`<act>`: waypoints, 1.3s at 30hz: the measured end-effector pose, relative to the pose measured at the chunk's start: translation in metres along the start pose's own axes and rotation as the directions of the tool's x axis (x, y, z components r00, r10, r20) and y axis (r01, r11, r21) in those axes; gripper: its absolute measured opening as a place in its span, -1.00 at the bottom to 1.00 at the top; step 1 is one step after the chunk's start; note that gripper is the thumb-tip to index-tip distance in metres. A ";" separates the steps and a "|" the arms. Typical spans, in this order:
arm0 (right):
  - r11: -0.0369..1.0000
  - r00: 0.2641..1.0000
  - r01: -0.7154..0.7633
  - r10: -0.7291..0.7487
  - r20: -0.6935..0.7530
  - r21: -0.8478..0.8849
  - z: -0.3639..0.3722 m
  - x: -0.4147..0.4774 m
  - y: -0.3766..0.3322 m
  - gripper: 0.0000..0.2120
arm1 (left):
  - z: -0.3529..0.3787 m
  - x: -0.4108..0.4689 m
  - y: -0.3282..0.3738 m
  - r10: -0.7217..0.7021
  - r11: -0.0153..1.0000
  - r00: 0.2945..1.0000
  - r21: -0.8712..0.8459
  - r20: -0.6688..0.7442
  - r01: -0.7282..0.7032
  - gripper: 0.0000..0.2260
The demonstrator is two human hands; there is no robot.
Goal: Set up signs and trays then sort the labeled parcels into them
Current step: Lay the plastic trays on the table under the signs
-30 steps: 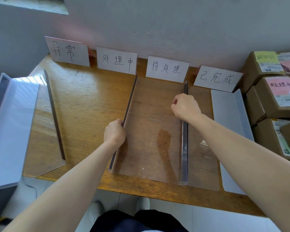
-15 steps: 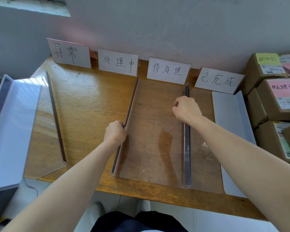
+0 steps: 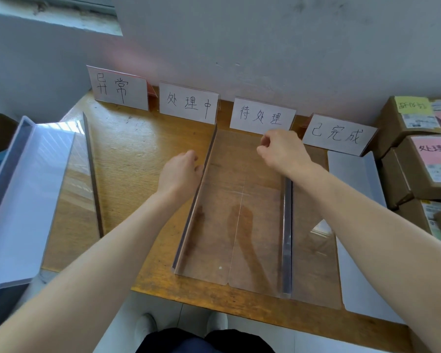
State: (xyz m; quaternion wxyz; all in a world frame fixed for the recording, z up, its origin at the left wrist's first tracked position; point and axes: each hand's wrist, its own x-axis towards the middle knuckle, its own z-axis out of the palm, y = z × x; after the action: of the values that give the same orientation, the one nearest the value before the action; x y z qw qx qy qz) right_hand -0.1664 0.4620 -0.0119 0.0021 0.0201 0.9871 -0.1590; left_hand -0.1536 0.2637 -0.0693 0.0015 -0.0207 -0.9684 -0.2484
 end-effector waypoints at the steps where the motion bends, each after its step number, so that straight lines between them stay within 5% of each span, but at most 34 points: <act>1: 0.999 0.999 0.043 -0.044 -0.026 -0.020 -0.008 0.000 -0.009 -0.82 | -0.015 0.002 0.008 0.048 0.999 0.997 0.005 -0.068 -0.048 -0.70; 5: 0.971 0.960 0.205 -0.225 -0.169 -0.127 -0.045 -0.004 -0.054 -0.75 | -0.084 0.002 0.032 0.208 0.978 0.910 0.085 -0.359 -0.190 -0.72; 9: 0.926 0.868 0.326 -0.373 -0.329 -0.190 -0.081 -0.015 -0.103 -0.72 | -0.147 -0.006 0.035 0.370 0.929 0.723 0.243 -0.584 -0.279 -0.74; 18: 0.848 0.569 0.462 -0.507 -0.648 -0.259 -0.104 -0.055 -0.242 -0.71 | -0.259 -0.051 -0.030 0.456 0.876 0.555 0.459 -0.695 -0.145 -0.61; 25: 0.814 0.467 0.499 -0.541 -0.699 -0.297 -0.076 -0.079 -0.358 -0.66 | -0.324 -0.078 -0.119 0.480 0.861 0.453 0.503 -0.751 -0.079 -0.63; 28: 0.825 0.535 0.496 -0.537 -0.652 -0.271 -0.045 -0.075 -0.389 -0.70 | -0.326 -0.076 -0.167 0.441 0.882 0.516 0.461 -0.734 -0.098 -0.63; 34: 0.889 0.856 0.387 -0.445 -0.264 -0.244 0.037 -0.048 -0.402 -0.68 | -0.287 -0.062 -0.255 0.232 0.939 0.759 0.345 -0.609 -0.010 -0.62; 39: 0.916 0.943 0.331 -0.329 0.046 -0.226 0.107 -0.028 -0.386 -0.64 | -0.224 -0.053 -0.307 -0.135 0.950 0.934 0.226 -0.331 0.217 -0.61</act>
State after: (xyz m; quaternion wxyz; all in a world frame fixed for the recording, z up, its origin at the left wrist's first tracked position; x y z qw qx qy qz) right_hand -0.1544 0.0617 0.0080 -0.0192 -0.1475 0.9880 -0.0414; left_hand -0.1152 -0.1146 -0.0215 0.1342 0.1067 -0.9780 -0.1191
